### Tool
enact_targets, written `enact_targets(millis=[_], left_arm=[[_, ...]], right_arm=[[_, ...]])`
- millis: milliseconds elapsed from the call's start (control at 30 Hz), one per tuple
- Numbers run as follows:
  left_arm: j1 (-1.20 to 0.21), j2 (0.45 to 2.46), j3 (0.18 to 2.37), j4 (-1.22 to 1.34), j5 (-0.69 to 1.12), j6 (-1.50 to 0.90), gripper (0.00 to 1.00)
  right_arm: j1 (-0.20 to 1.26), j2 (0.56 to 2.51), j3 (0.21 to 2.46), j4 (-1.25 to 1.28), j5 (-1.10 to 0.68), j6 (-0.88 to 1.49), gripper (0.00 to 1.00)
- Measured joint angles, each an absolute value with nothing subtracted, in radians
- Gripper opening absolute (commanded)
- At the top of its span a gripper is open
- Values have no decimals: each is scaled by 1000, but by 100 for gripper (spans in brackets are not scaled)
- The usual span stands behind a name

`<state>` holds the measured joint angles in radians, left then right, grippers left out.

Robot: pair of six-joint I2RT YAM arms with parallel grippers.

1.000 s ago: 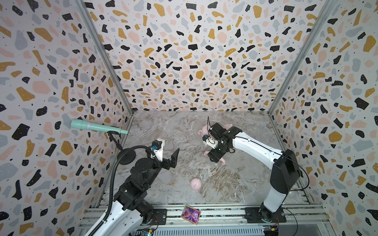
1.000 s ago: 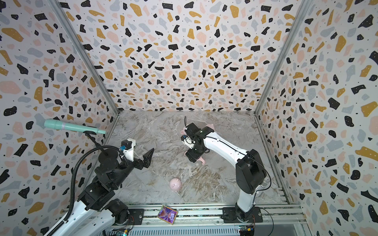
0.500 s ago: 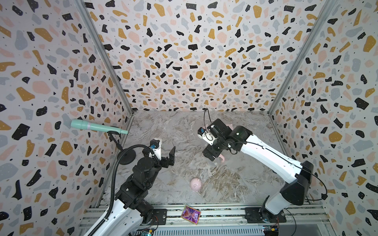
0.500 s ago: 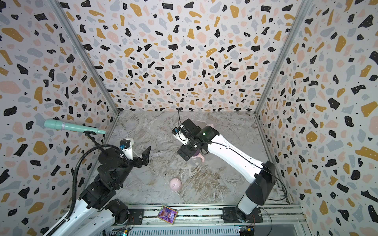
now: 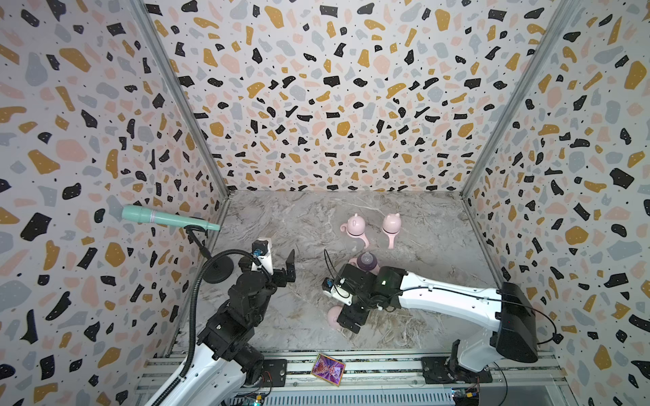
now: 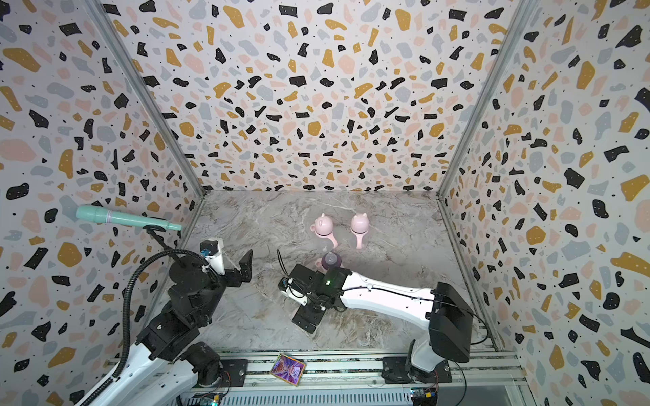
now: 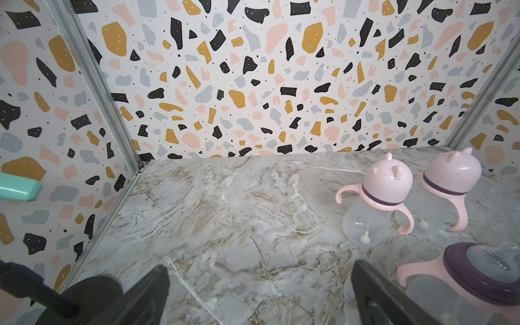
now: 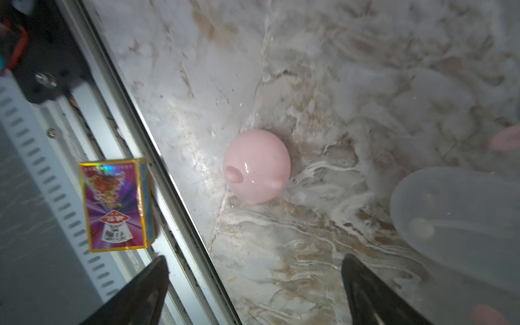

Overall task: Assemble the baby bottles
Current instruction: Pick up the lid from the center of the board.

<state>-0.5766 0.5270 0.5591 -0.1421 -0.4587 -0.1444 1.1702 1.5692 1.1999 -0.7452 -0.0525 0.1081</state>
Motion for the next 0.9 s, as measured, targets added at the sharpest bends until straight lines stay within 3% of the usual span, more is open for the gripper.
enact_targets(millis=[267, 900], left_arm=[[-577, 516, 558, -162, -469, -151, 100], [-577, 463, 558, -210, -472, -154, 100]], right_arm=[[1177, 1624, 1114, -557, -66, 186, 97], [1179, 1769, 1093, -377, -51, 284, 77]])
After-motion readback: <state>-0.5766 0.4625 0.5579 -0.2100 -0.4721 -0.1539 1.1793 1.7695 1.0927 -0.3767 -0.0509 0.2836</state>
